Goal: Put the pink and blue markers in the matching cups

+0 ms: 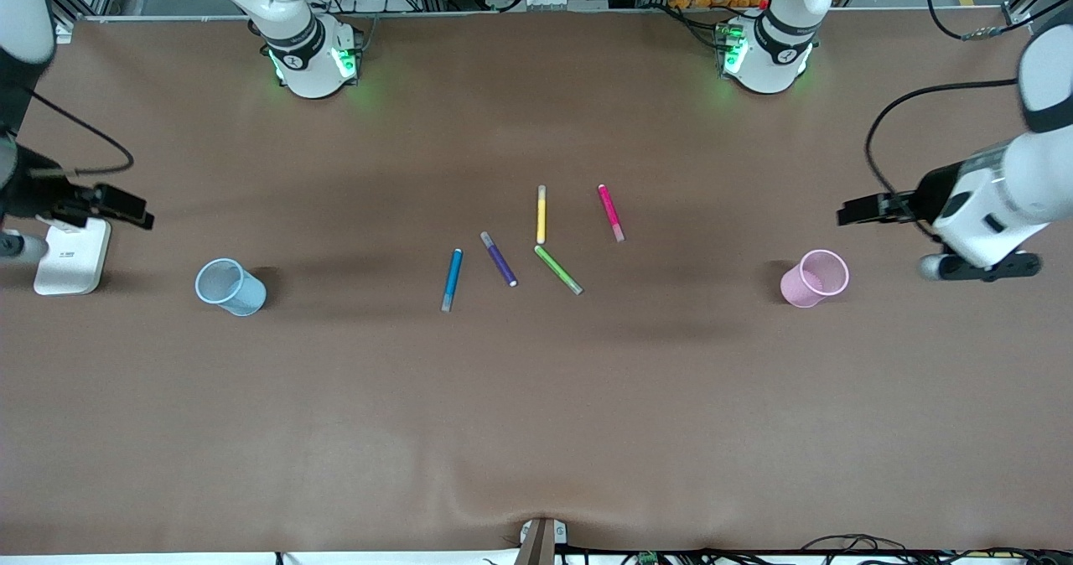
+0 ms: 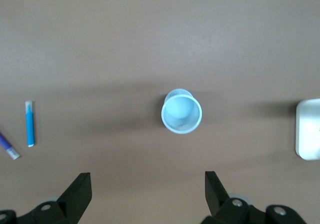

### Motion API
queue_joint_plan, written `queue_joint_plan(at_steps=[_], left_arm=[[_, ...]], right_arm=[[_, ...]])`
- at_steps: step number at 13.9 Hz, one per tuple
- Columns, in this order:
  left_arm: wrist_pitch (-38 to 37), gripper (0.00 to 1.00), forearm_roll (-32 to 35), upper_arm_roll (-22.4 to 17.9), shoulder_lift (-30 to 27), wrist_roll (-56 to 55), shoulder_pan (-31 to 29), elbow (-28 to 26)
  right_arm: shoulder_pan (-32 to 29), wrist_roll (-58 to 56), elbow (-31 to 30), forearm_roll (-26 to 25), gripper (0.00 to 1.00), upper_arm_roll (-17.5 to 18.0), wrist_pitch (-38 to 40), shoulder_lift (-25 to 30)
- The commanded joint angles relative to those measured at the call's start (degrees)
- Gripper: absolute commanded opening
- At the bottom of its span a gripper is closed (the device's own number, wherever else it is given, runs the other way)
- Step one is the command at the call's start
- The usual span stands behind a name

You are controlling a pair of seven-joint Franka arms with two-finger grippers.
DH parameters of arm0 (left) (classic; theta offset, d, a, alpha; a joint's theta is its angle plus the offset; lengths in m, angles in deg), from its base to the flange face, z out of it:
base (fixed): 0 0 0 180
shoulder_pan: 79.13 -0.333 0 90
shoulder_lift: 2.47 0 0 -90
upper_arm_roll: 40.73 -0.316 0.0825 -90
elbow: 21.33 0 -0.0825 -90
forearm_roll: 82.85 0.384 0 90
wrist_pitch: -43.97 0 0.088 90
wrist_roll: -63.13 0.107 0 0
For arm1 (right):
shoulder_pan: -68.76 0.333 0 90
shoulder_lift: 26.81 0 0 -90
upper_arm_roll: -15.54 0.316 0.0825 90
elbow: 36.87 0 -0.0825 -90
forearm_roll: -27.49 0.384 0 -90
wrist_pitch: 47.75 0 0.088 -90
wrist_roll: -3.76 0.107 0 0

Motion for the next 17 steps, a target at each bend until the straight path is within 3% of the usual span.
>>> queue_joint_plan(at_steps=[1,3,5,8,11,14,17], left_arm=[[3.88,1.0,1.14,0.47,-0.42,-7.27,3.87,-3.67],[10.1,1.0,1.5,0.47,-0.24,-11.49,6.68,-8.4],[16.17,1.0,1.5,0.38,0.28,-16.76,10.63,-12.8],[18.48,1.0,3.52,0.82,2.91,-22.91,14.5,-13.96],[25.66,1.0,6.5,0.82,3.19,-29.07,19.25,-20.44],[36.2,1.0,6.69,1.26,3.36,-32.42,19.97,-28.61],[40.36,1.0,6.69,1.26,5.81,-37.33,22.94,-30.93]], right_arm=[[2.32,0.58,4.12,0.39,1.0,0.16,-0.82,-5.13],[3.99,0.14,6.24,1.09,1.0,0.33,-0.99,-7.24],[6.02,0.58,7.91,7.3,1.0,0.24,-4.05,-11.18],[6.37,0.49,8.01,16.46,1.0,0.24,-9.69,-16.82],[10.49,1.62,8.09,16.3,1.0,0.16,-12.75,-19.9],[15.34,9.61,8.01,15.6,1.0,-0.02,-23.04,-23.6],[15.34,9.45,6.7,16.39,1.0,0.16,-21.49,-24.39]])
